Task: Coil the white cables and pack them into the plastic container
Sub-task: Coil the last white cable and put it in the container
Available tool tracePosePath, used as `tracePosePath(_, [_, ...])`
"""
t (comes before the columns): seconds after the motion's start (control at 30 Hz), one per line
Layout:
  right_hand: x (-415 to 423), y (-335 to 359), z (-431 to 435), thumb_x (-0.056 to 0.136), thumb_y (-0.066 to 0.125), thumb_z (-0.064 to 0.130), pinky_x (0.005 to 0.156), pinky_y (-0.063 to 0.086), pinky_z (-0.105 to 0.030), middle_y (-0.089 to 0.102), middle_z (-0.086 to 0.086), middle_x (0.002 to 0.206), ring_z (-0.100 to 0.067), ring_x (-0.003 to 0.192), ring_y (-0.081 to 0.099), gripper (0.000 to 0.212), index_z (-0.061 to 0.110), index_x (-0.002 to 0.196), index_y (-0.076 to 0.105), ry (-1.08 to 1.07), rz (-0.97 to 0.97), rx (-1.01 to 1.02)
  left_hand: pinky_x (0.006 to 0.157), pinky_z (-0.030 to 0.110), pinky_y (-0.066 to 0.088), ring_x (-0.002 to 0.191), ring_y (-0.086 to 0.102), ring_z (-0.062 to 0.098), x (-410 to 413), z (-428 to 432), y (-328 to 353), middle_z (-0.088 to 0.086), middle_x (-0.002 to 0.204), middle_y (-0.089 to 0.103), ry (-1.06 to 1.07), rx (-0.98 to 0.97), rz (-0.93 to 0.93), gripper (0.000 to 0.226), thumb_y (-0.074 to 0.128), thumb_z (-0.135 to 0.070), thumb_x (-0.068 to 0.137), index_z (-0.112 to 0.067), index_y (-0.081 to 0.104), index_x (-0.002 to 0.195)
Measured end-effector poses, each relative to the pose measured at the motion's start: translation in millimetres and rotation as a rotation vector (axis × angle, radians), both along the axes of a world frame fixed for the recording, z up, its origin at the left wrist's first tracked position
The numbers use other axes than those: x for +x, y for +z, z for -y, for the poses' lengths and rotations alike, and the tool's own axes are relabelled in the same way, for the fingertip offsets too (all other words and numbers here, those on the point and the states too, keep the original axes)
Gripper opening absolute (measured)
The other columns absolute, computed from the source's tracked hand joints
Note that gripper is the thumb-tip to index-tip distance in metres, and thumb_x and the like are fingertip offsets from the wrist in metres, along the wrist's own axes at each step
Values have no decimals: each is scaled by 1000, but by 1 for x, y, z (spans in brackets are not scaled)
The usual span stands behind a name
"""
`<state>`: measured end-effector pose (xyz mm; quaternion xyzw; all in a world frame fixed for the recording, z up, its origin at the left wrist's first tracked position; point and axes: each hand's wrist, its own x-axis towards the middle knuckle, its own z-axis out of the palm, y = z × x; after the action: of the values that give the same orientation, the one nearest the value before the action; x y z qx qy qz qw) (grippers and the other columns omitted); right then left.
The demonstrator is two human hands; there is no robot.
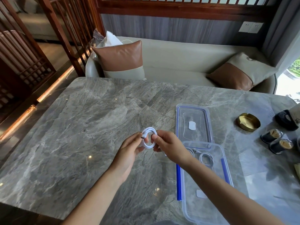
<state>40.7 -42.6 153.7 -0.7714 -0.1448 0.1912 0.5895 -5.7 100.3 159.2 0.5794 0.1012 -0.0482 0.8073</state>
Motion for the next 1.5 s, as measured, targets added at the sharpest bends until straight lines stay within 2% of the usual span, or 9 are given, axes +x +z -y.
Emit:
tracePosePath(0.13, [11,17,13,96,49,17,67,46,-31,56,2,64,-17,63,58,28,20,68,49,199,230,-284,77,29,39,81,57,13,7,-23,9,-2,78,71,-344,-29,-178,39,39,-36,84,-15,71,80])
tracePosePath(0.23, [12,28,14,96,46,30,67,48,-37,59,3,73,-21,72,59,24,23,73,45,353,480,-580,77,27,40,74,58,8,11,-28,16,-5,76,69,-574,149,-198,52,30,-50,87,-18,69,77])
tracePosePath(0.43, [1,35,11,98,36,38,68,44,-33,59,1,95,-21,90,60,27,20,101,56,399,825,-744,83,30,40,76,59,12,16,-21,21,-6,63,68,-616,527,-130,41,38,-33,98,-18,58,66])
tracePosePath(0.67, [9,33,13,95,46,32,71,51,-42,66,-1,84,-25,78,60,15,19,97,54,286,546,-559,67,8,41,62,54,-2,12,-14,10,-7,64,59,-362,403,23,37,35,-21,98,-16,47,63])
tracePosePath(0.8, [9,28,12,95,52,24,71,52,-39,66,0,75,-15,69,64,17,9,91,58,210,372,-360,73,23,40,71,55,6,9,-16,0,-7,69,61,-225,159,-45,34,39,-30,96,-18,48,64])
tracePosePath(0.93, [1,18,2,96,49,11,61,47,-20,58,2,70,-1,59,58,13,2,91,58,106,90,-47,87,32,39,88,56,16,5,-9,-3,4,82,55,-125,-108,-16,30,43,-37,87,-17,49,65])
tracePosePath(1.03, [-6,12,-4,98,45,11,64,45,-18,58,1,74,0,60,59,13,6,98,56,-16,-193,193,88,35,37,98,51,24,4,-3,-3,14,95,52,-59,-119,2,29,44,-39,86,-19,52,67])
tracePosePath(1.27, [0,18,2,99,40,8,64,41,-19,49,3,66,-4,57,50,24,11,77,49,43,86,-94,65,26,32,78,51,7,2,-17,-8,-11,79,65,-171,33,-88,23,50,-39,81,-22,65,78])
tracePosePath(1.5, [5,33,9,98,43,14,73,43,-31,59,-9,82,-20,74,55,19,3,92,57,374,321,-423,73,27,34,77,54,4,14,-34,14,-16,77,66,-510,319,-142,41,42,-52,84,-20,68,81])
